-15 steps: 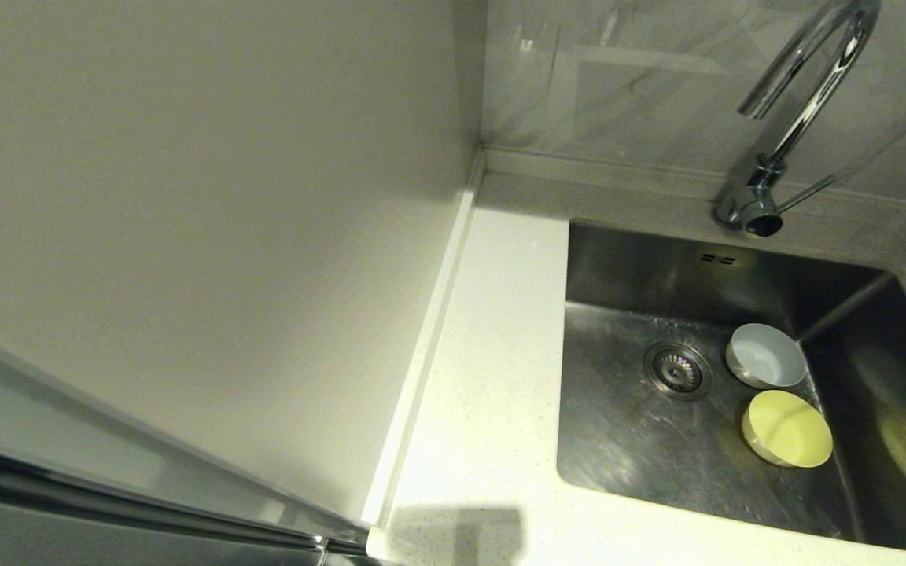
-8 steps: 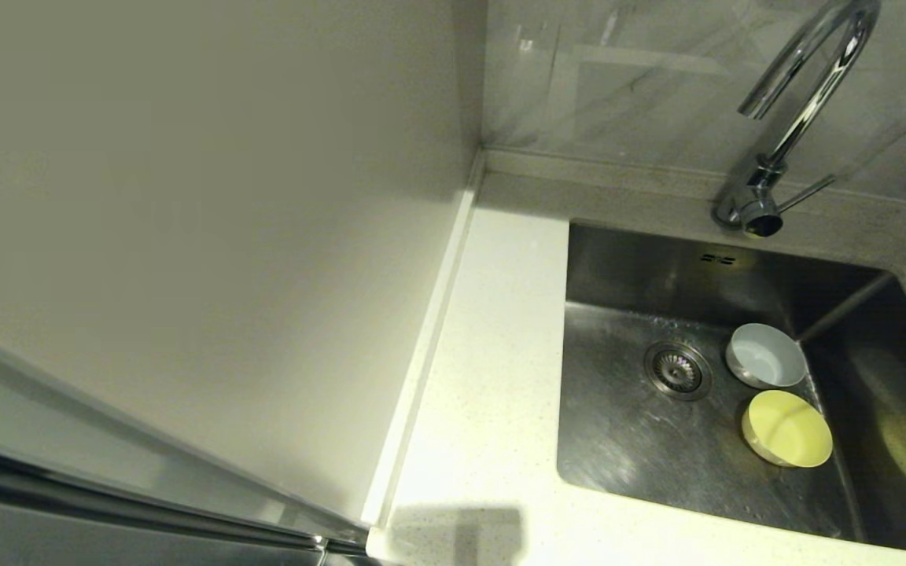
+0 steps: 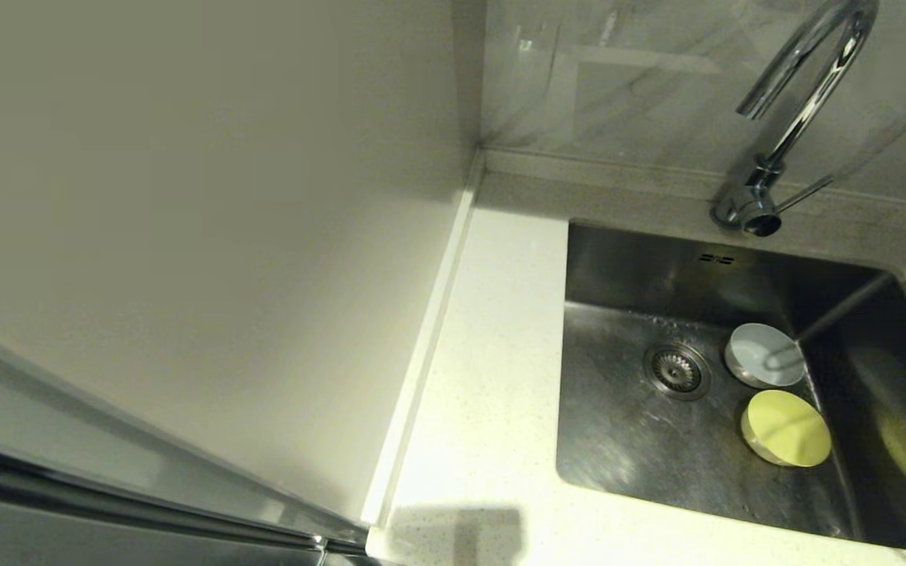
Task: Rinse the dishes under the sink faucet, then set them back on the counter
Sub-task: Put a bowl back to the table from the sink
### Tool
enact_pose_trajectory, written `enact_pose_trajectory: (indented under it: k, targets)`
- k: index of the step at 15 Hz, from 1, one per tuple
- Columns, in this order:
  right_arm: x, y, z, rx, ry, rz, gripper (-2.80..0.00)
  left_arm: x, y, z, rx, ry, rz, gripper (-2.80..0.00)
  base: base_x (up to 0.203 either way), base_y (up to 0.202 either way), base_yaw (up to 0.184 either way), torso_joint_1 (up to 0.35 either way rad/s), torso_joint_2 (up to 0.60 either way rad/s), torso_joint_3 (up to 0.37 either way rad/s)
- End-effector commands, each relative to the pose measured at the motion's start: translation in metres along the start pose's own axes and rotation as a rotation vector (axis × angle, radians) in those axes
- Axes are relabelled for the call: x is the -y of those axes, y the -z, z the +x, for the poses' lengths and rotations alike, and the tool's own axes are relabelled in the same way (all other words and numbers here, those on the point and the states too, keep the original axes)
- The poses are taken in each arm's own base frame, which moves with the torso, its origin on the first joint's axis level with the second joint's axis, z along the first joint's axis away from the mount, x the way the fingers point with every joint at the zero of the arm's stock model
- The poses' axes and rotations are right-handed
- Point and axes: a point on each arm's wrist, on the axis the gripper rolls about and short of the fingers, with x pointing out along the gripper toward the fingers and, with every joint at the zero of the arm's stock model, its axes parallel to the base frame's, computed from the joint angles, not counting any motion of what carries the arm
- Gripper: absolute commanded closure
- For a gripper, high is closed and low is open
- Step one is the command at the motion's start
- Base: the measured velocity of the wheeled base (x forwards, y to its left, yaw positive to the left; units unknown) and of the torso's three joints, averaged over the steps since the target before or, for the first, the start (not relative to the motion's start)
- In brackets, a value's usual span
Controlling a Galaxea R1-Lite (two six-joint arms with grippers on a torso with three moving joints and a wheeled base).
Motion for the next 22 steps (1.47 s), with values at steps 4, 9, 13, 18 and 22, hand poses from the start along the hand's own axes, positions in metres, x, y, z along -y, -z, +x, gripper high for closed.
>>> enact_pose_trajectory:
  k: [4,9,13,18,22]
  targets:
    - [-0.082,0.034,-0.051,-0.341,-0.338,-0.371,-2.8,0.0,0.0,0.0,-0.001,0.0,-0.001,0.0,0.0,0.0,0.0,0.0,0.0,0.0]
    - [-0.084,0.09,-0.03,-0.598,-0.517,-0.504,-2.8,0.0,0.001,0.0,-0.002,0.0,-0.001,0.0,0.0,0.0,0.0,0.0,0.0,0.0]
    - [-0.091,0.128,0.01,-0.545,-0.47,-0.588,-2.8,0.0,0.0,0.0,-0.001,0.0,-0.001,0.0,0.0,0.0,0.0,0.0,0.0,0.0]
    - [-0.127,0.179,0.071,-0.226,-0.348,-0.779,-2.8,0.0,0.001,0.0,-0.002,0.0,-0.001,0.0,0.0,0.0,0.0,0.0,0.0,0.0]
    - [-0.155,0.166,0.09,-0.042,-0.317,-0.836,-2.8,0.0,0.001,0.0,-0.002,0.0,-0.001,0.0,0.0,0.0,0.0,0.0,0.0,0.0]
